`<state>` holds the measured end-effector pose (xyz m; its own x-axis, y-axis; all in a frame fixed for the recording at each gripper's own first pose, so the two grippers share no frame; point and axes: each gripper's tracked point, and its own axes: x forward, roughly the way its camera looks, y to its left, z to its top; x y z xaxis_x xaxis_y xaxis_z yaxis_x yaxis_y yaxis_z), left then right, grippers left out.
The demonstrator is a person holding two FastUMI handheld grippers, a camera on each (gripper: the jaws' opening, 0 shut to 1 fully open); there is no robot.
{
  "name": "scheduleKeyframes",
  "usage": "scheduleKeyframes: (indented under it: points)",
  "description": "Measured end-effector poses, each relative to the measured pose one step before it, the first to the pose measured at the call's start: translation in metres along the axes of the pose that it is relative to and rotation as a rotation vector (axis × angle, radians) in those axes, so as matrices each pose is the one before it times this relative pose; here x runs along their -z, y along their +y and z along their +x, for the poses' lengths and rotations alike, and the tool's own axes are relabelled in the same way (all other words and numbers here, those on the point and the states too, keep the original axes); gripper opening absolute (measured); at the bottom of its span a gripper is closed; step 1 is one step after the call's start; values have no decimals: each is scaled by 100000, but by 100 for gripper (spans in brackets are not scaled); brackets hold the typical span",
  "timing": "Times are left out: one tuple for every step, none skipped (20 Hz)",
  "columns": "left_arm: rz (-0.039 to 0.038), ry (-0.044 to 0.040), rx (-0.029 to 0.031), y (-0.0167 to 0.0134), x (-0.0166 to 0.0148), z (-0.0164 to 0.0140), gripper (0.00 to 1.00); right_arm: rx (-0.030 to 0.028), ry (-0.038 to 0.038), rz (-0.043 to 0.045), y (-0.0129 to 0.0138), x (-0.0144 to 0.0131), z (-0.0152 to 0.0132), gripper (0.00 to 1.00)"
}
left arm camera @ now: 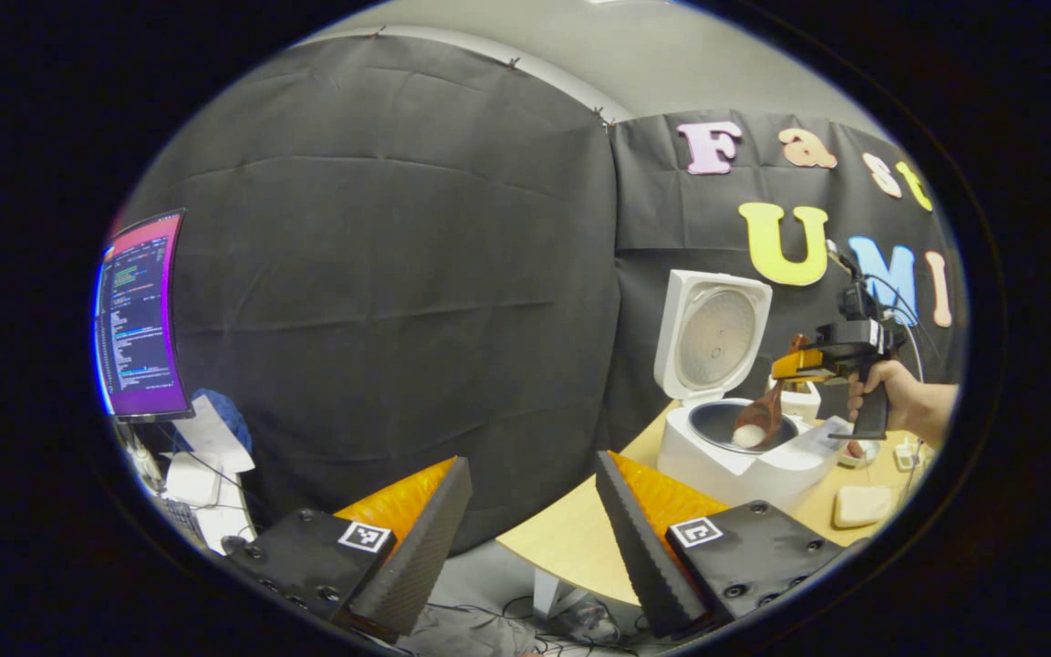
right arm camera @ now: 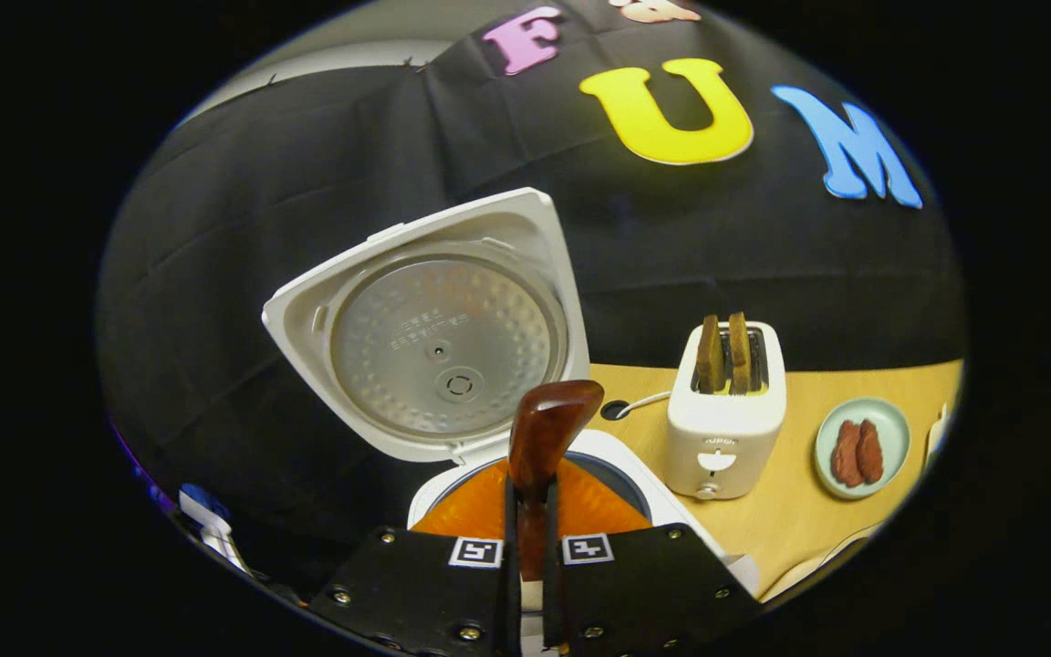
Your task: Close the left gripper, press the button to open the rice cooker; take a wooden spoon from the chopstick holder with the right hand, scoop a spoonful of rice and pour it into the rice cooker, then put the wooden spoon back into the chopstick holder.
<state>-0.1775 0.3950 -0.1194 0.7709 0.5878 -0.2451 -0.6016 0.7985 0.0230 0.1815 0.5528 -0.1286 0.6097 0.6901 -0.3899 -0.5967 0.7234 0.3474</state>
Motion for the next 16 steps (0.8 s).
scheduleKeyframes:
  points:
    - [-512,128,511,-252,-94,207,95,13,47,-3857,319,-142,-47,9]
    - [-449,-31,442,-198,-60,49,95,-49,-191,-4096,280,-149,82,10]
    - [-210,-265,484,-37,149,-4,95,248,-333,-4427,171,-93,-33,10]
    - [155,-453,313,-94,-146,-4,92,649,-386,-5226,27,-128,-183,10]
    - [265,-153,244,31,-164,63,96,872,-342,-5767,67,-183,-439,10]
    - [193,45,197,-22,-22,134,92,1374,-377,-6186,-3,-215,-319,10]
    - [-80,346,339,-213,58,-8,92,1260,-893,-6060,18,-265,-353,10]
    - [-126,281,212,-131,22,25,92,956,-1263,-6017,9,-295,-341,10]
    - [-108,367,333,-294,110,44,92,779,-1731,-5353,6,-358,-300,9]
    - [-70,114,327,-308,9,113,92,909,-1945,-4298,-24,-317,-239,9]
    - [57,-315,344,-181,-36,128,92,1814,-1623,-3376,-125,-357,-195,9]
    - [201,-396,261,-144,-246,93,92,2258,-1300,-2843,-199,-250,-112,10]
    - [281,-361,364,-235,-372,-126,92,2200,-896,-2566,-377,-191,-46,9]
    - [236,-335,313,-236,-260,-63,92,1174,-286,-1399,-241,29,1,9]
    - [155,-352,464,-127,-40,-173,92,-393,368,1255,-105,46,-188,10]
    - [37,-276,500,-162,-194,-52,92,-1424,872,4110,-59,-58,-633,10]
